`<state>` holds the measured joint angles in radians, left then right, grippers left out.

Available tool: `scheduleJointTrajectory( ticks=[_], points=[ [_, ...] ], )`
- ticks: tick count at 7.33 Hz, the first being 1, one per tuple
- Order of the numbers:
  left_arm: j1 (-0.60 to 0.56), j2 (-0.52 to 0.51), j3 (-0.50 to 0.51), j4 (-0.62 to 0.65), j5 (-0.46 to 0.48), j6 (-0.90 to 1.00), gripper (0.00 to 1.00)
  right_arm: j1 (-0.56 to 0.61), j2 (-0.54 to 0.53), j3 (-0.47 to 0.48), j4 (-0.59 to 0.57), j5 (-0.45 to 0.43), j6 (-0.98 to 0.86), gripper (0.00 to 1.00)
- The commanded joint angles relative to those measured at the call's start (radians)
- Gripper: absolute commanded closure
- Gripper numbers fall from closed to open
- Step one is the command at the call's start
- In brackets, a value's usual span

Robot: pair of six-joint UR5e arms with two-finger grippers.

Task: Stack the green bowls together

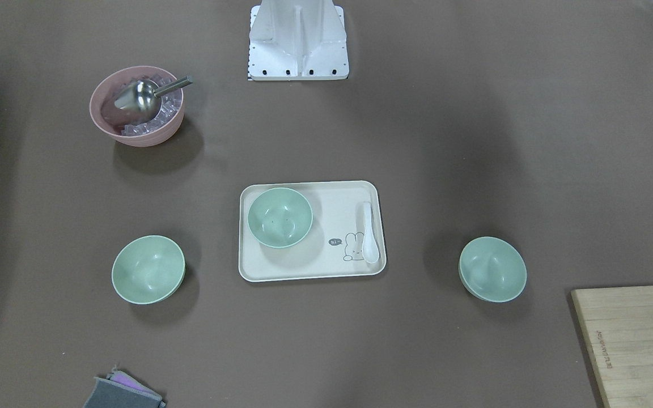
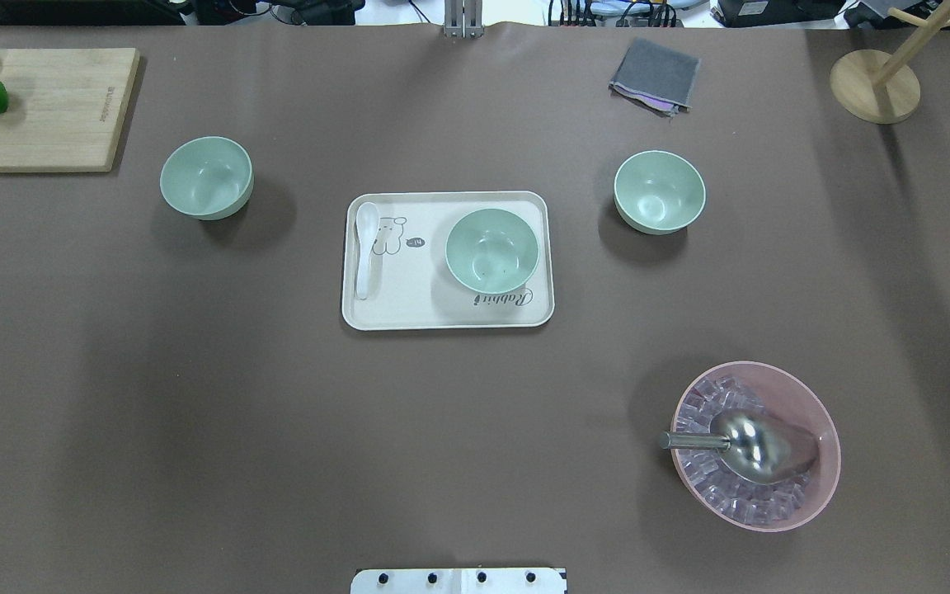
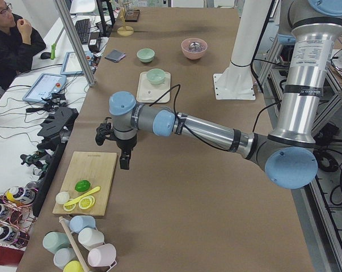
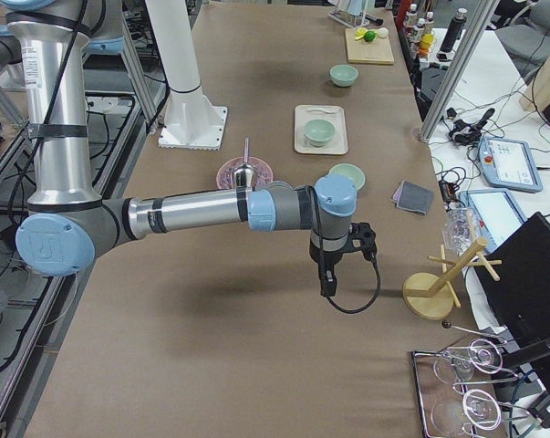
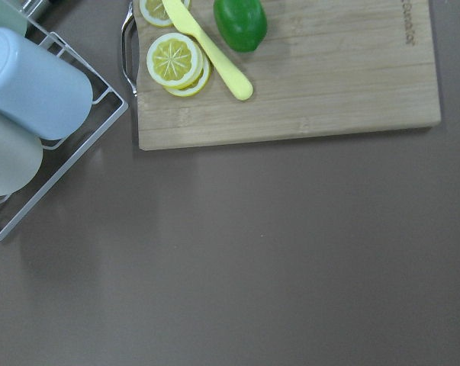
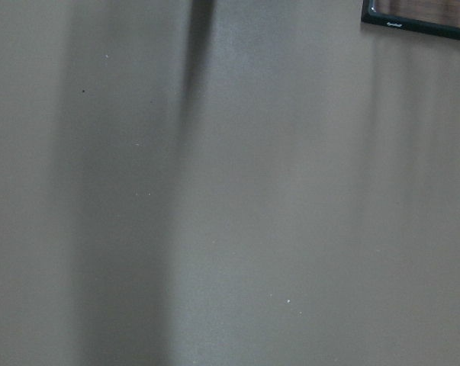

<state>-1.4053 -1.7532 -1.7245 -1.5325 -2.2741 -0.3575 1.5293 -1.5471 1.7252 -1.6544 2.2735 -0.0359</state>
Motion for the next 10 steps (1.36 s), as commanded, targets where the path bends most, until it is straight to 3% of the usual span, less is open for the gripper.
scheduleJointTrajectory(
  ticks=[1,2,4,5,8,9,10],
  points=[
    [0.221,-0.154,0.011,-0.003,-0.004,-0.376,0.02,-0.005,0.001,0.008,0.001,0.004,0.028,0.0],
    [0.306,-0.198,0.057,-0.056,0.034,-0.462,0.02,-0.014,0.004,0.008,0.001,0.003,0.043,0.0],
    [0.354,-0.258,0.327,-0.398,0.073,-0.593,0.02,-0.064,0.074,0.005,-0.001,0.003,0.172,0.0],
    [0.371,-0.285,0.401,-0.456,0.087,-0.604,0.02,-0.107,0.117,-0.002,-0.001,0.001,0.242,0.0],
    [0.426,-0.298,0.425,-0.46,0.162,-0.609,0.03,-0.188,0.185,-0.012,-0.002,-0.002,0.347,0.0],
    [0.446,-0.304,0.439,-0.46,0.179,-0.609,0.19,-0.208,0.209,-0.027,-0.002,-0.002,0.376,0.0],
    [0.45,-0.311,0.448,-0.46,0.179,-0.61,0.63,-0.224,0.229,-0.036,-0.001,-0.002,0.408,0.0]
  ],
)
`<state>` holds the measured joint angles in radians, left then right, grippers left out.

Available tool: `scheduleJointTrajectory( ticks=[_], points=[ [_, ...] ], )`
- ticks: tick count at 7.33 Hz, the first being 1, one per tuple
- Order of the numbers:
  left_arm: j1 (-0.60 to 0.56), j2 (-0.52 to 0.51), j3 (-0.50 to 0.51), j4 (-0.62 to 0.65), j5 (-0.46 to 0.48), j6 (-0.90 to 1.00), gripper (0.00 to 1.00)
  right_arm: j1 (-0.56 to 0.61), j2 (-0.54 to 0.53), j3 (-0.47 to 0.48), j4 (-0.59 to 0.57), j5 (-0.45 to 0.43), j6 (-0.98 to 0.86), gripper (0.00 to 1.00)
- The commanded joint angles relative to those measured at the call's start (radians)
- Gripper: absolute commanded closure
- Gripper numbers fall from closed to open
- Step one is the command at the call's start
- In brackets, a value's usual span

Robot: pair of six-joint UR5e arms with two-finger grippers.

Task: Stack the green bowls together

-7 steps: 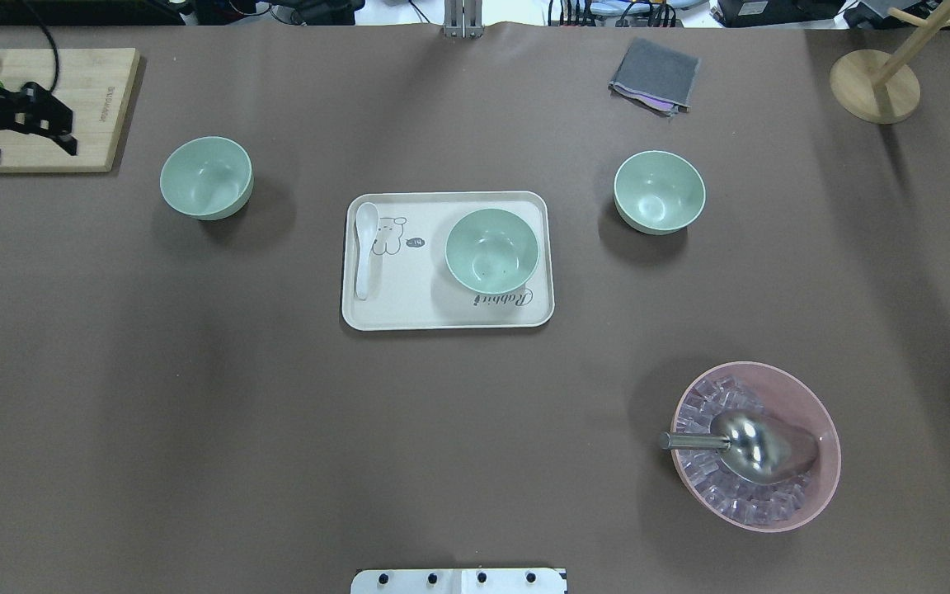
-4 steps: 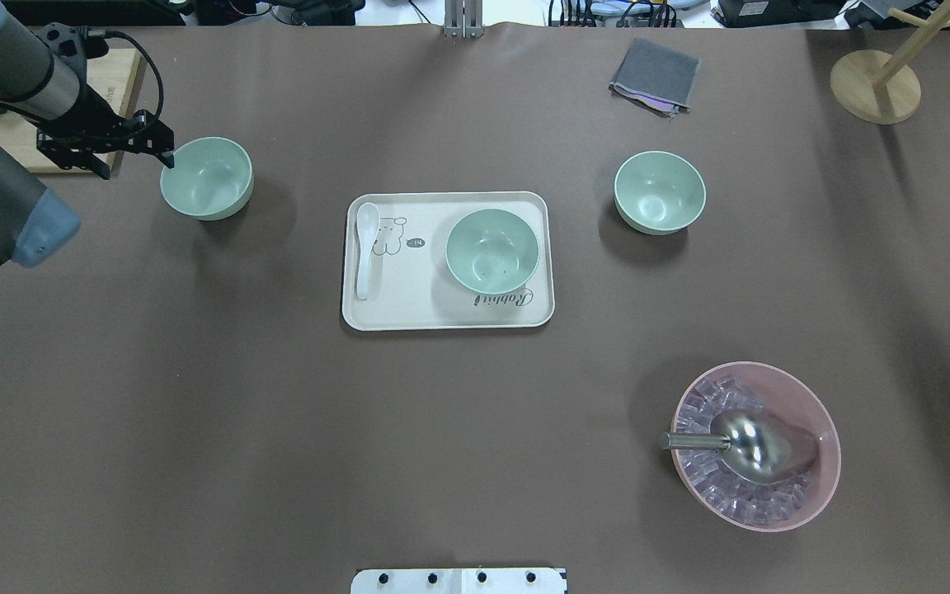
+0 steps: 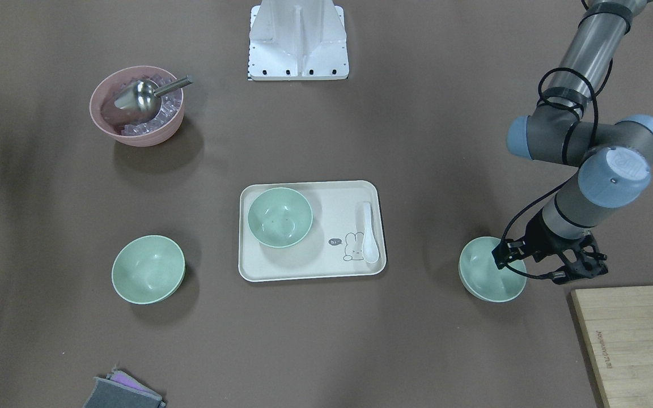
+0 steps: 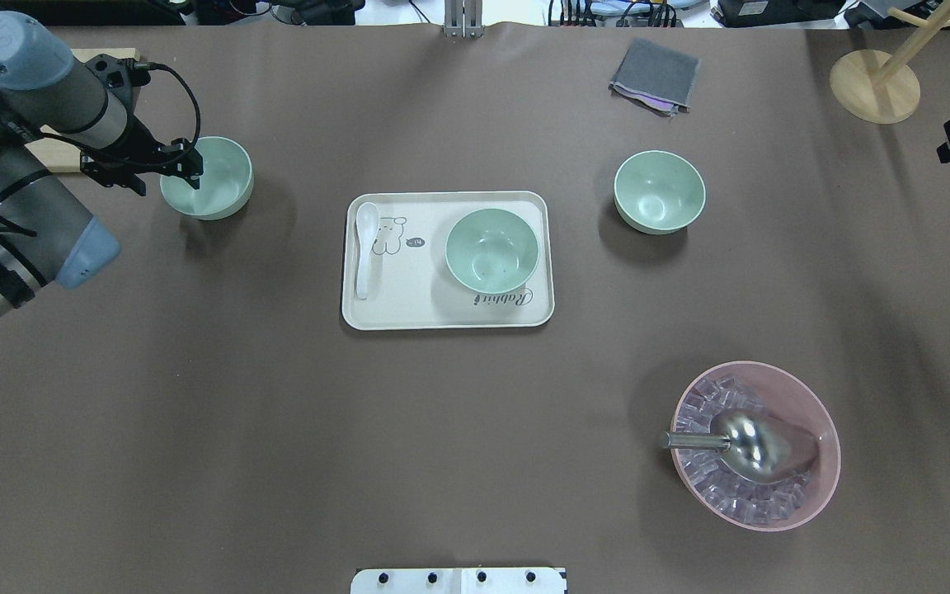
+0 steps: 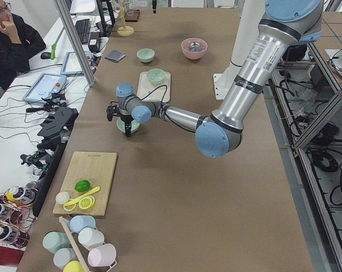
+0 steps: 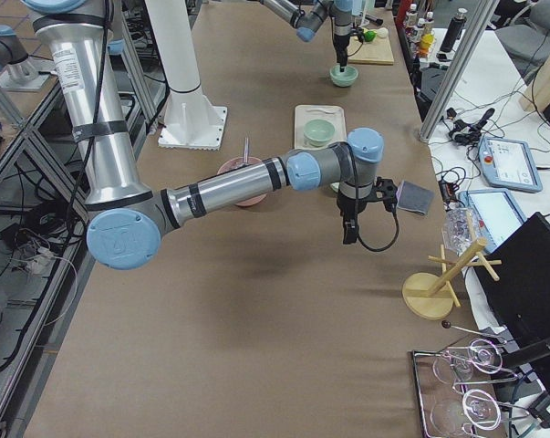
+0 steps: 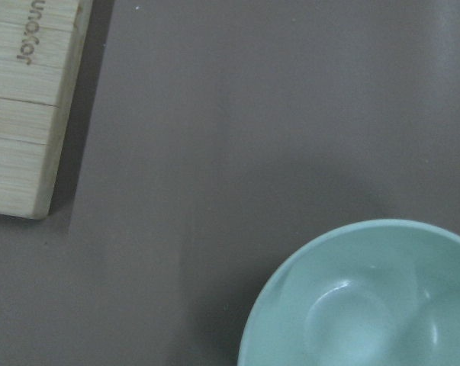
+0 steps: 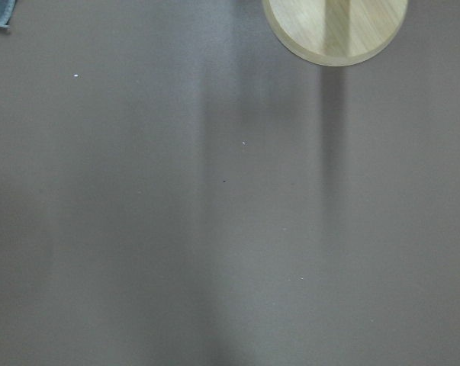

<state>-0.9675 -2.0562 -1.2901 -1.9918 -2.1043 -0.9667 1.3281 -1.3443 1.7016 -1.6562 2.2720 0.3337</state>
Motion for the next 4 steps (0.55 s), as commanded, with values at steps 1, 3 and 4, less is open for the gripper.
scheduleJointTrajectory(
  ticks=[1,3,4],
  points=[
    [0.012,-0.009,0.014,-0.001,0.009,0.002,1.0,-0.03,0.039,-0.013,0.0,0.0,0.059,0.0],
    [-0.017,-0.009,0.0,0.001,-0.012,0.008,1.0,-0.055,0.063,-0.014,0.0,0.001,0.097,0.0],
    [-0.093,-0.009,-0.002,0.016,-0.126,0.011,1.0,-0.078,0.085,-0.016,-0.001,0.001,0.155,0.0]
  ],
)
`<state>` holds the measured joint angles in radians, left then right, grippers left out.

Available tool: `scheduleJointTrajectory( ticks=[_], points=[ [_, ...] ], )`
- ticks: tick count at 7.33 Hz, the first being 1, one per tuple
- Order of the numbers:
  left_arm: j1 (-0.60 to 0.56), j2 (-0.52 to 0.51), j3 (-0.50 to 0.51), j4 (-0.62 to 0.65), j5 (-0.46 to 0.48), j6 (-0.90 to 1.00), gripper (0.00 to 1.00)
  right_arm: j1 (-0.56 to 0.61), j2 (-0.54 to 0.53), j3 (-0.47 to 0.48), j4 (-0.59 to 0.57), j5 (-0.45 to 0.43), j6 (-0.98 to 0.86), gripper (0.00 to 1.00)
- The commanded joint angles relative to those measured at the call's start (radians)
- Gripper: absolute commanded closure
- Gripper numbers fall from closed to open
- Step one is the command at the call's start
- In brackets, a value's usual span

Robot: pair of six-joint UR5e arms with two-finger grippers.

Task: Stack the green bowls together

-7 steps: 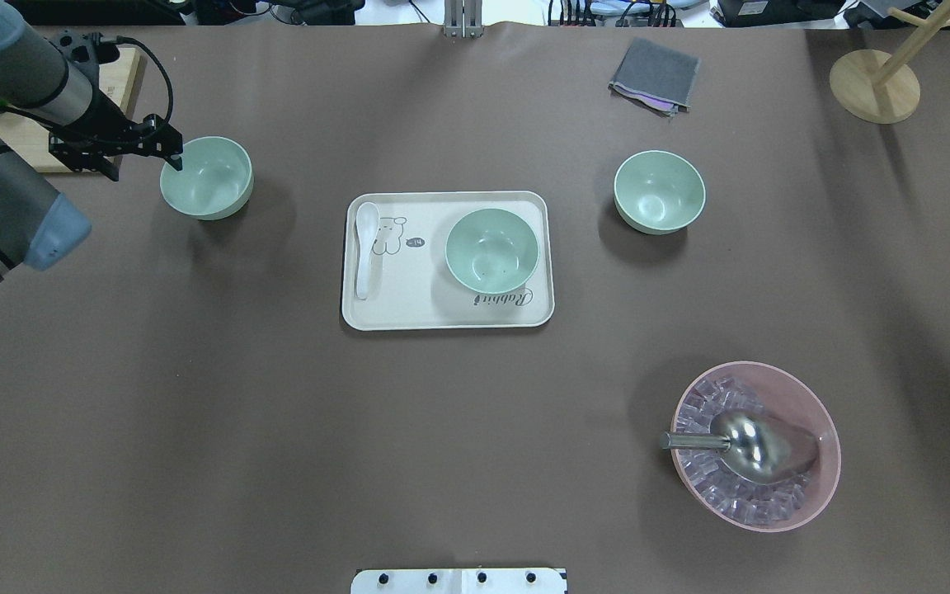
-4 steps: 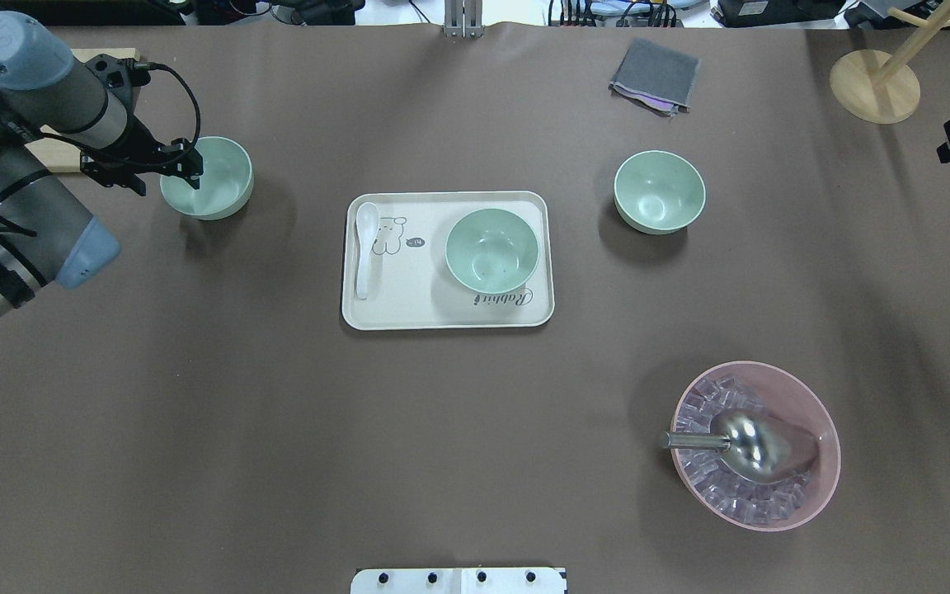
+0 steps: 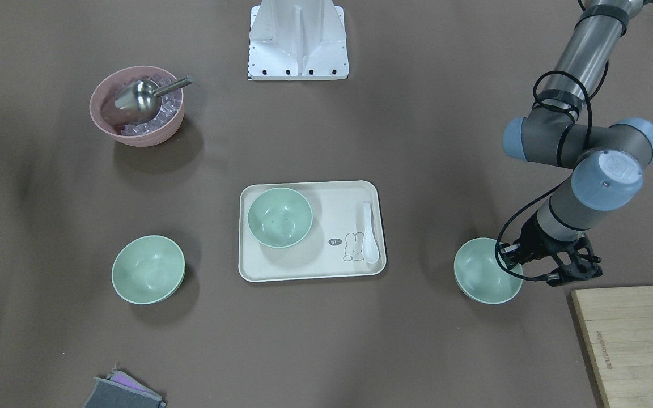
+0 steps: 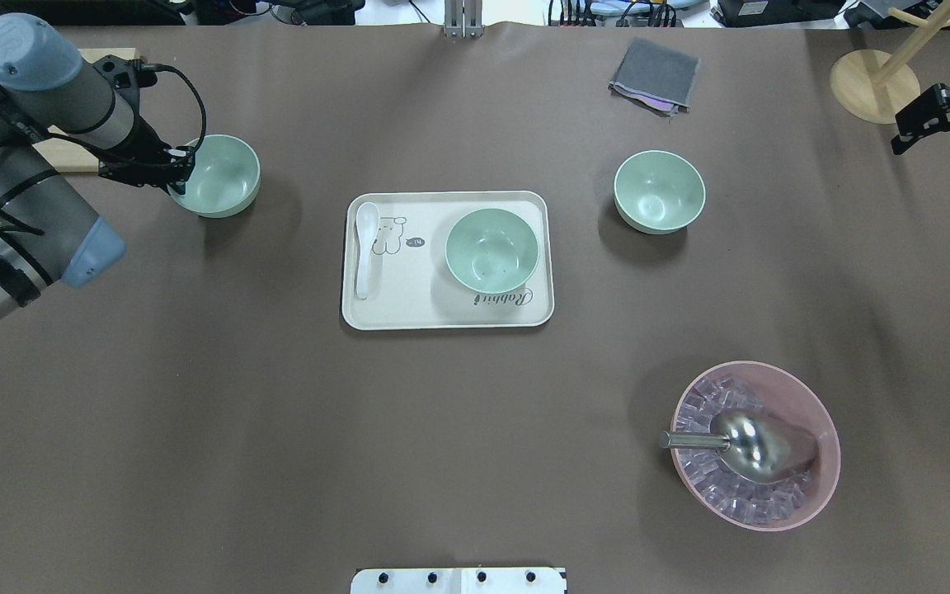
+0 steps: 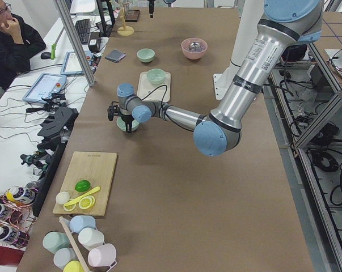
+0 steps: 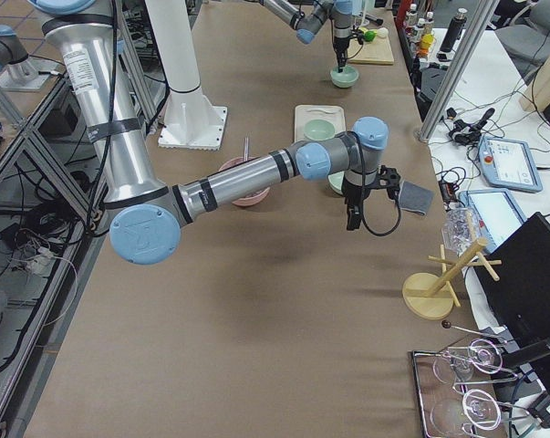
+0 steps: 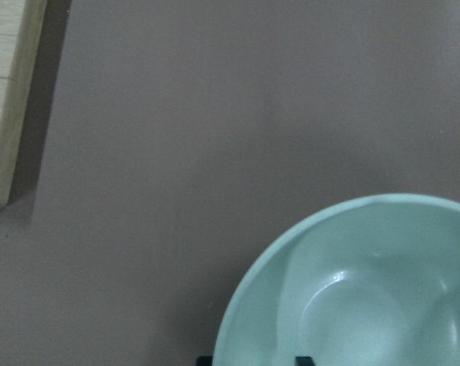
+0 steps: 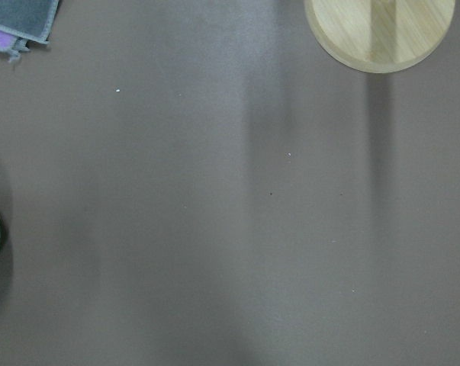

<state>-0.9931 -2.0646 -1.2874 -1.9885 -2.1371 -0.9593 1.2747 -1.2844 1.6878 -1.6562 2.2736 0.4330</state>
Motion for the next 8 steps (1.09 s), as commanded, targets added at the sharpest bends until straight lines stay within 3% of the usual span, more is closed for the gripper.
scheduleJointTrajectory(
  ticks=[1,4,5,7,8],
  points=[
    [-0.131,-0.032,-0.006,0.055,-0.192,0.004,1.0,-0.065,0.043,-0.011,0.003,-0.009,0.126,0.0],
    [-0.148,-0.19,-0.125,0.398,-0.231,-0.012,1.0,-0.165,0.141,-0.124,0.041,-0.054,0.171,0.0],
    [-0.138,-0.2,-0.209,0.455,-0.231,-0.088,1.0,-0.211,0.161,-0.178,0.14,-0.063,0.237,0.0],
    [-0.075,-0.229,-0.286,0.458,-0.23,-0.275,1.0,-0.273,0.189,-0.322,0.364,-0.091,0.334,0.0],
    [-0.032,-0.238,-0.32,0.456,-0.222,-0.347,1.0,-0.296,0.212,-0.362,0.389,-0.101,0.342,0.0]
  ],
)
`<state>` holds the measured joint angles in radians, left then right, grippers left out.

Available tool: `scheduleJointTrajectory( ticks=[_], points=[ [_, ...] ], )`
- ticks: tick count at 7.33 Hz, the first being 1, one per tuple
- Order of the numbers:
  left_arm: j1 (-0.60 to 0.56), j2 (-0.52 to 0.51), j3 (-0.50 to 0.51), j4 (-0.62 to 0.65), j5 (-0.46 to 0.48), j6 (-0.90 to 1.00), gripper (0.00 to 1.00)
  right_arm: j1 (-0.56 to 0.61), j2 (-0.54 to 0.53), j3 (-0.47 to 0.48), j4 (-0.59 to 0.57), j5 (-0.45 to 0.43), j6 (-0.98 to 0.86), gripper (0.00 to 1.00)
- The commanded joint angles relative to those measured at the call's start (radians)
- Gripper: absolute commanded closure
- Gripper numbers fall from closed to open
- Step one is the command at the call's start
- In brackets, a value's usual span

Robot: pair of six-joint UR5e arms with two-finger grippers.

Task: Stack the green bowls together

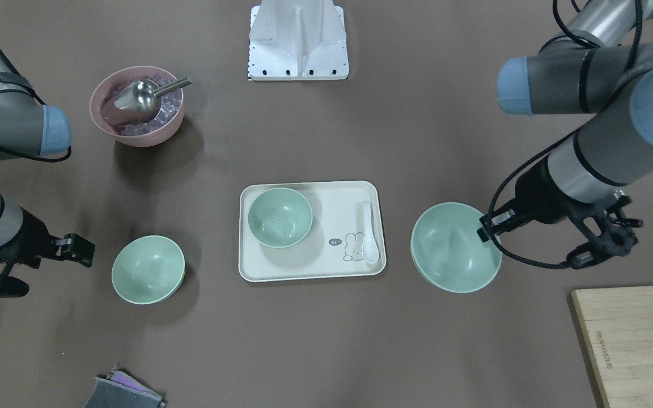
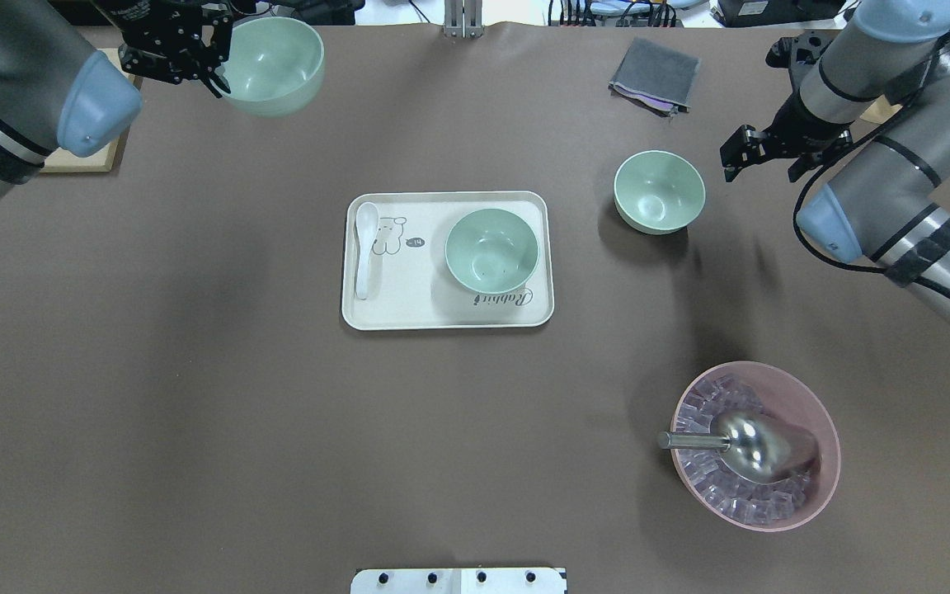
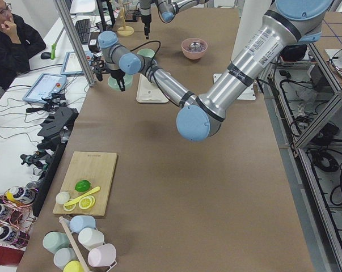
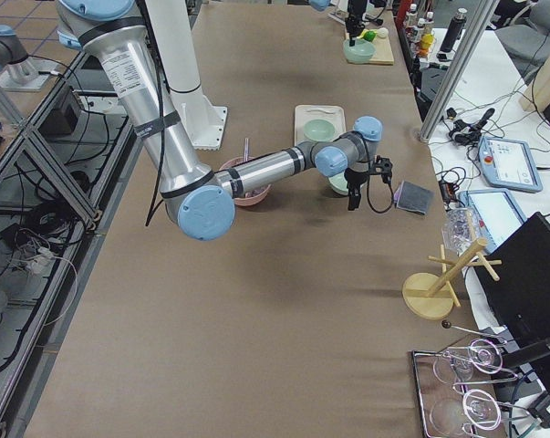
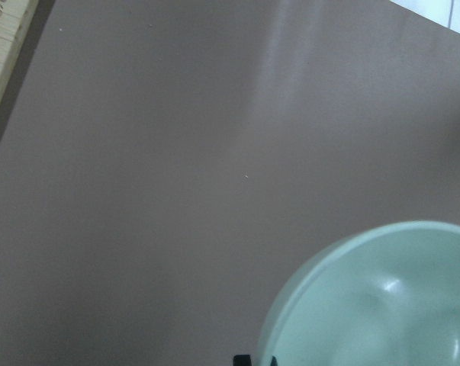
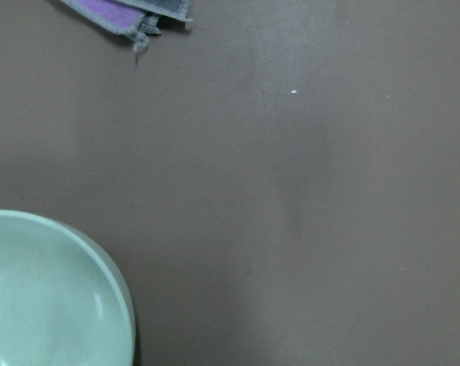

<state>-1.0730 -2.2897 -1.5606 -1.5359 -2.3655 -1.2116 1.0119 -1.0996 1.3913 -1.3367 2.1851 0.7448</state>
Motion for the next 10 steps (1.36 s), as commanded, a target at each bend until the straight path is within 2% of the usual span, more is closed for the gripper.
scheduleJointTrajectory(
  ticks=[1,4,5,6,7,10],
  points=[
    [0.085,-0.045,-0.05,0.003,0.009,-0.161,1.0,-0.048,0.036,-0.071,0.07,-0.022,0.033,0.0],
    [0.113,-0.048,-0.049,0.002,0.04,-0.178,1.0,-0.079,0.052,-0.077,0.07,-0.033,0.051,0.01],
    [0.116,-0.05,-0.05,0.002,0.04,-0.178,1.0,-0.096,0.052,-0.08,0.07,-0.048,0.068,0.2],
    [0.131,-0.051,-0.049,0.002,0.043,-0.18,1.0,-0.107,0.052,-0.08,0.071,-0.048,0.105,0.83],
    [0.149,-0.053,-0.047,0.0,0.057,-0.189,1.0,-0.107,0.053,-0.077,0.071,-0.042,0.096,1.0],
    [0.217,-0.073,-0.035,-0.006,0.115,-0.23,1.0,-0.061,0.066,-0.058,0.067,0.007,0.099,1.0]
  ],
)
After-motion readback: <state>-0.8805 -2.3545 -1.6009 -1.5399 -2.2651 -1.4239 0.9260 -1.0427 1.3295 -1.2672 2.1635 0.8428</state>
